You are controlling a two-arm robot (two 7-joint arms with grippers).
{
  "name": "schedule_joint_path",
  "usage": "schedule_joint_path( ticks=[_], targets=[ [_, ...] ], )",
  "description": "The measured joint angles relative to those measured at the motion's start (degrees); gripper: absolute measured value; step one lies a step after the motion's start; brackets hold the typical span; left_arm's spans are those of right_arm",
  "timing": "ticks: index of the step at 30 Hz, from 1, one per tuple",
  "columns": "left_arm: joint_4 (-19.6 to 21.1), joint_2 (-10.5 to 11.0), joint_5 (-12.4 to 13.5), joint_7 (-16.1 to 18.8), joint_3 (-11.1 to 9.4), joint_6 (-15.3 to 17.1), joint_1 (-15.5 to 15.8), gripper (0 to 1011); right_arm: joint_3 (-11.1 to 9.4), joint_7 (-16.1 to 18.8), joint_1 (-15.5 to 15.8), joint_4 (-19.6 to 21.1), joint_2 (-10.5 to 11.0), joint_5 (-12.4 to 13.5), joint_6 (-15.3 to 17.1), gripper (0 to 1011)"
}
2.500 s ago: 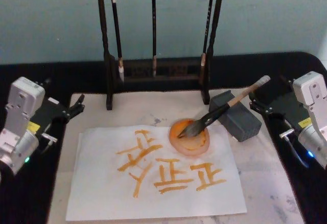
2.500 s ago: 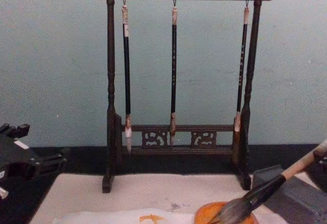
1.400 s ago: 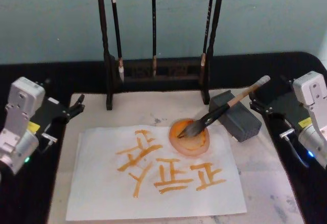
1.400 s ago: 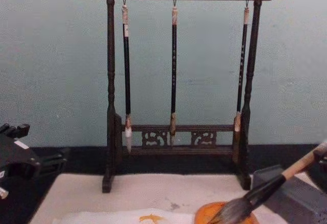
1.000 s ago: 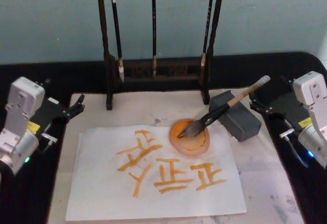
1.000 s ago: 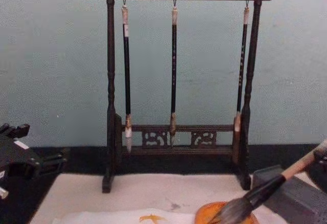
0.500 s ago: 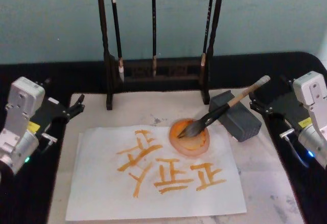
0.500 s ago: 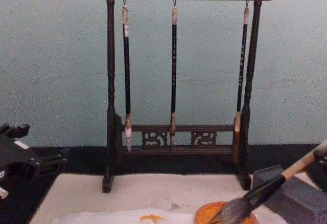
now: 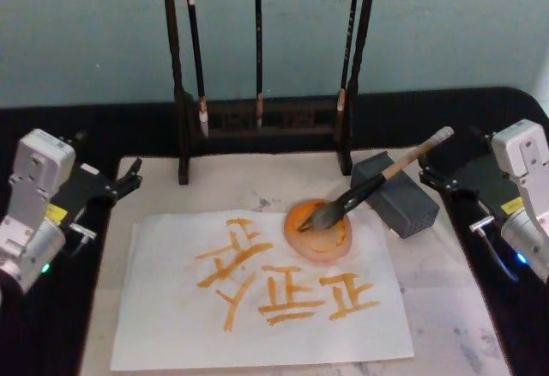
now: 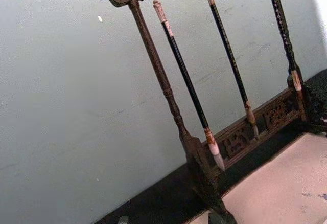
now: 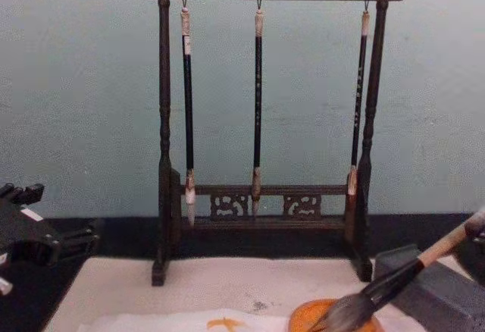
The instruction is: Pick up the brush from the inkstone, write on the paper, then place the brush back to its original position.
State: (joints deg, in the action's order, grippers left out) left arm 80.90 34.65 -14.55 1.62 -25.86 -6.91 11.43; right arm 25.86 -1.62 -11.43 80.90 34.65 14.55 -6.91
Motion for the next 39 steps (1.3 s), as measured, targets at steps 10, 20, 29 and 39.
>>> schedule_joint_path(
  ticks=[10, 20, 29, 39],
  targets=[
    [0.0, 0.0, 0.0, 0.0, 0.0, 0.0, 0.0, 1010, 0.0, 0.0, 0.0, 0.0, 0.0, 0.0, 0.0, 1000],
    [0.0, 0.0, 0.0, 0.0, 0.0, 0.0, 0.0, 1010, -0.28, 0.57, 0.24, 0.43, 0.0, -0.19, -0.03, 1000],
    [0.0, 0.0, 0.0, 0.0, 0.0, 0.0, 0.0, 1010, -3.93, 5.33, 2.19, 3.76, -0.41, 6.19, 2.71, 1000],
    [0.0, 0.0, 0.0, 0.0, 0.0, 0.0, 0.0, 1010, -12.23, 11.85, 3.85, 5.74, -4.99, 25.37, 15.68, 1000]
  ],
)
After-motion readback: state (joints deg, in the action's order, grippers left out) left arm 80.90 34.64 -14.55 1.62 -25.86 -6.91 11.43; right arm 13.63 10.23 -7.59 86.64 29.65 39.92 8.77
